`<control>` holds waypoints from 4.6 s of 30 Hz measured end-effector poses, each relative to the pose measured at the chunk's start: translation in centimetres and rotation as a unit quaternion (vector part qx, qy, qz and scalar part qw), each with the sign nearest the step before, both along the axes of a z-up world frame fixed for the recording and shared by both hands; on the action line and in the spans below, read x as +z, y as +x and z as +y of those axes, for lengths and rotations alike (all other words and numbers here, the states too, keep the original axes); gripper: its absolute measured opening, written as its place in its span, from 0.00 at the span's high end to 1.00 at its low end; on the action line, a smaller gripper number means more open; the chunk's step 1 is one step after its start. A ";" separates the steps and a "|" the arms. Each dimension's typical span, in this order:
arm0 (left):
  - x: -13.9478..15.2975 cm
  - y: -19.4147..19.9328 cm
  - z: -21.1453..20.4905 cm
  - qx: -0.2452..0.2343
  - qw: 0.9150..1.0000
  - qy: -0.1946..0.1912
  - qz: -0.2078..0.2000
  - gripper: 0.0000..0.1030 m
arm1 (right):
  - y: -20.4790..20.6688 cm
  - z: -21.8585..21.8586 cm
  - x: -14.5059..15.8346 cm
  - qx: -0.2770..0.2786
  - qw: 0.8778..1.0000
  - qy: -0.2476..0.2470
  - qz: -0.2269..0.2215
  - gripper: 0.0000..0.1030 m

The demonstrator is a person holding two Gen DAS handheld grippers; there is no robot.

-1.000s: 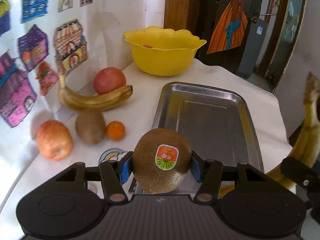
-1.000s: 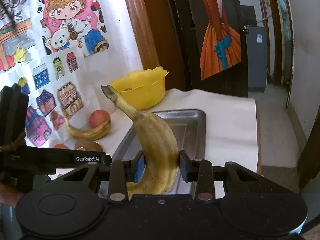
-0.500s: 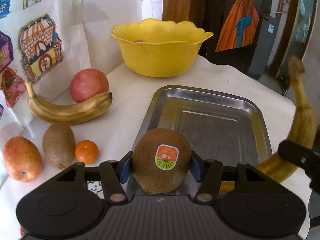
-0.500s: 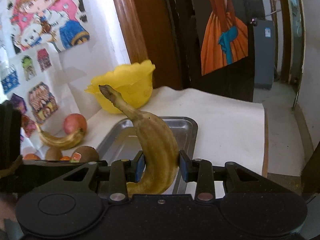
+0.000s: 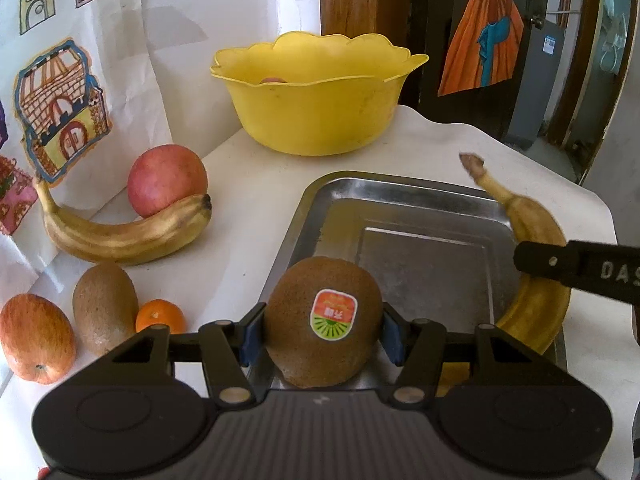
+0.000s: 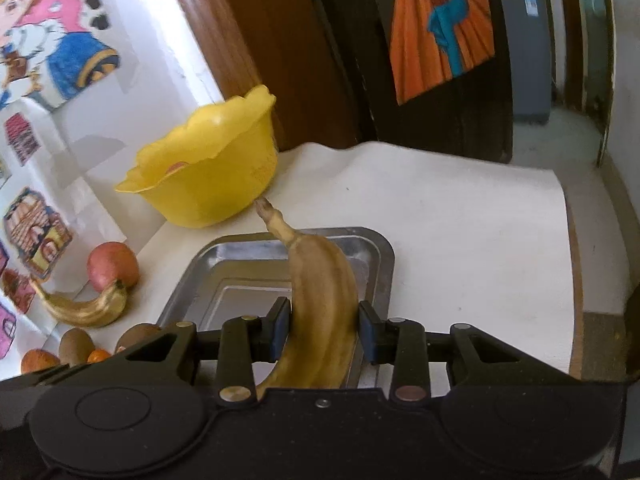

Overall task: Organize fruits
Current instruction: 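Carry the kiwi with the left tool while the right tool carries the banana to the tray, then open the left tool to drop the kiwi while the right tool releases the banana on the tray, then withdraw both tools from the tray back toward the remaining fruit, then grasp a cherry tomato with the left tool while the right tool grasps another cherry tomato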

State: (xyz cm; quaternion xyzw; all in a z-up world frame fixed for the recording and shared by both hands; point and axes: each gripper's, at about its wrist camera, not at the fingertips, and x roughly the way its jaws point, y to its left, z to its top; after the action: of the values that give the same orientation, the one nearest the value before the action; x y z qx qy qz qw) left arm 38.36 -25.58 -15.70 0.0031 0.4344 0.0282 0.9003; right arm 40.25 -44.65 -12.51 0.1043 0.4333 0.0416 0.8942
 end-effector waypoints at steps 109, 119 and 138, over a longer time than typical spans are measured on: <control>0.3 -16.9 21.1 -0.014 0.999 -0.008 0.041 0.01 | -23.5 25.7 -0.8 0.126 0.984 -0.124 -0.003 0.01; 0.0 -16.6 21.2 -0.022 0.999 -0.004 0.046 0.01 | -22.9 26.1 -1.6 0.144 0.983 -0.113 0.012 0.07; -0.2 -16.2 20.4 -0.040 0.999 -0.012 0.036 0.04 | -23.0 26.8 -2.0 0.150 0.981 -0.125 0.001 0.26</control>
State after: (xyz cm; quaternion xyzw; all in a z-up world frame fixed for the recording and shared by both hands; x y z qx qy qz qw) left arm 22.18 -5.13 -15.85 0.0108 0.4660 -0.0126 0.8847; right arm 17.24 -17.89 -14.50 -0.0742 0.4465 0.1210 0.8834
